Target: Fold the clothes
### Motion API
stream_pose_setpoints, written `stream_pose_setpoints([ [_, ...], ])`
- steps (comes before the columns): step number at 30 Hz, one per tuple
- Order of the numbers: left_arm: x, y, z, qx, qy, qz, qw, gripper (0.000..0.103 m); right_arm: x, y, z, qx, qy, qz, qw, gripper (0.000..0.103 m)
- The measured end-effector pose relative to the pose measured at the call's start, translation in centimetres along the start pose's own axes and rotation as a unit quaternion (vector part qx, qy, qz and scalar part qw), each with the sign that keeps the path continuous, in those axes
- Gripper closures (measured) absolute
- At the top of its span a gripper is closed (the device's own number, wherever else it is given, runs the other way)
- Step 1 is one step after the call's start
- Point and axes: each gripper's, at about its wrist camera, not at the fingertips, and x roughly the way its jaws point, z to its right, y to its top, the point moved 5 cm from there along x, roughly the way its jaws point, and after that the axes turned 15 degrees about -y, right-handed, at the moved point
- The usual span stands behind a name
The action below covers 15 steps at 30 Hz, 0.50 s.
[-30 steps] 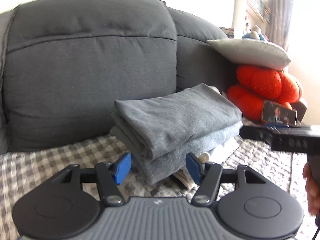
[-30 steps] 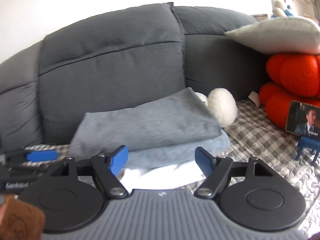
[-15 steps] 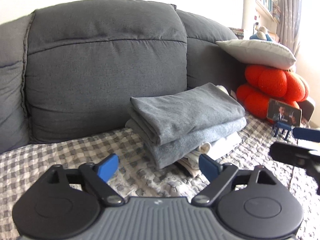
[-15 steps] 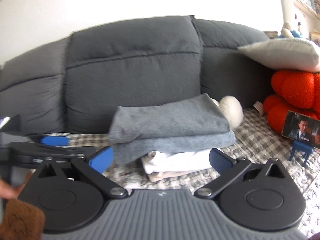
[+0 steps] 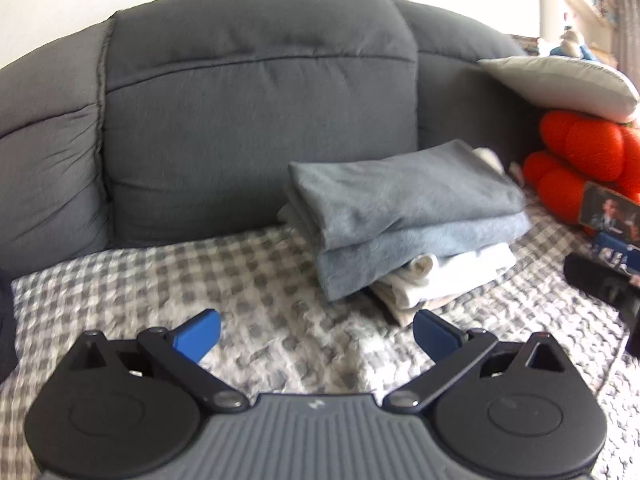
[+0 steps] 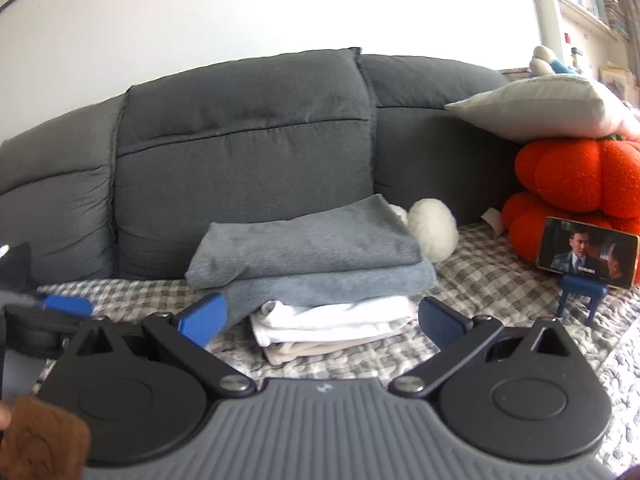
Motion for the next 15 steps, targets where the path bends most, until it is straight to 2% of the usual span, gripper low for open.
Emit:
stream_pose_setpoints([
  [3,0.2,0.0,0.1,0.001,0.001,-0.003,1.0000,0.001,0.6,-0.2,0.9,0.029,-0.003,-0.015,0.999,0.000],
  [15,0.3,0.1,-0.3,-0.002,0.002,-0.005,1.0000,0.001,0.5,-0.1,-0.5,-0.004,0.007,-0.003,1.000,0.000],
])
